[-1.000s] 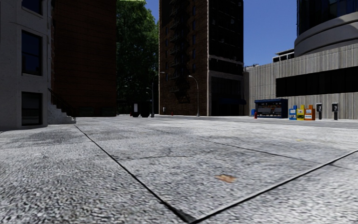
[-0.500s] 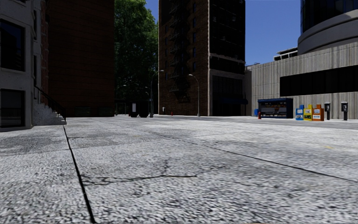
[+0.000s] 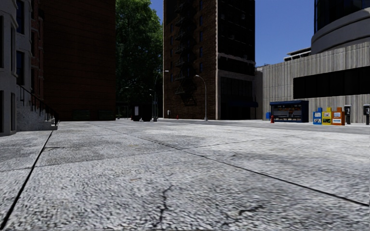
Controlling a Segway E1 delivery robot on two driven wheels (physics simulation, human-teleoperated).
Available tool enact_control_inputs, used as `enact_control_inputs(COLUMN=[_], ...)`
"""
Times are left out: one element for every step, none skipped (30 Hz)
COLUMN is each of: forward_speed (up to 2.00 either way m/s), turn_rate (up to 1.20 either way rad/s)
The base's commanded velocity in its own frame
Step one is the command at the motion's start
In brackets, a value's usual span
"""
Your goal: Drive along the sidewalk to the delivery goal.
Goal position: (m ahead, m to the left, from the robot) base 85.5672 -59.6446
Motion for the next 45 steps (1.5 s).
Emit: enact_control_inputs(forward_speed=[1.99, 1.99, 1.99, 1.99, 1.99, 1.99, 1.99, 1.99, 1.99, 1.99, 1.99, 1.99, 1.99, 1.99, 1.99, 1.99, 1.99, 1.99, 1.99, 1.99, 1.99, 1.99, 1.99, 1.99, 1.99, 1.99, 1.98, 1.98, 1.98, 1.98, 1.98, 1.98, 1.98, 1.98, 1.98, 1.98, 1.98, 1.98, 1.98, 1.98, 1.98, 1.98, 1.98, 2.0, 2.0], turn_rate=[0.0, 0.0, 0.0, 0.09, 0.2, 0.2, 0.25, 0.27, 0.27, 0.27, 0.27, 0.27, 0.27, 0.28, 0.34, 0.34, 0.44, 0.5, 0.53, 0.53, 0.53, 0.54, 0.54, 0.54, 0.54, 0.48, 0.32, 0.0, 0.0, 0.0, 0.0, 0.0, 0.0, 0.0, 0.0, 0.0, 0.0, 0.0, 0.0, 0.0, 0.0, 0.0, 0.0, 0.0, 0.0])
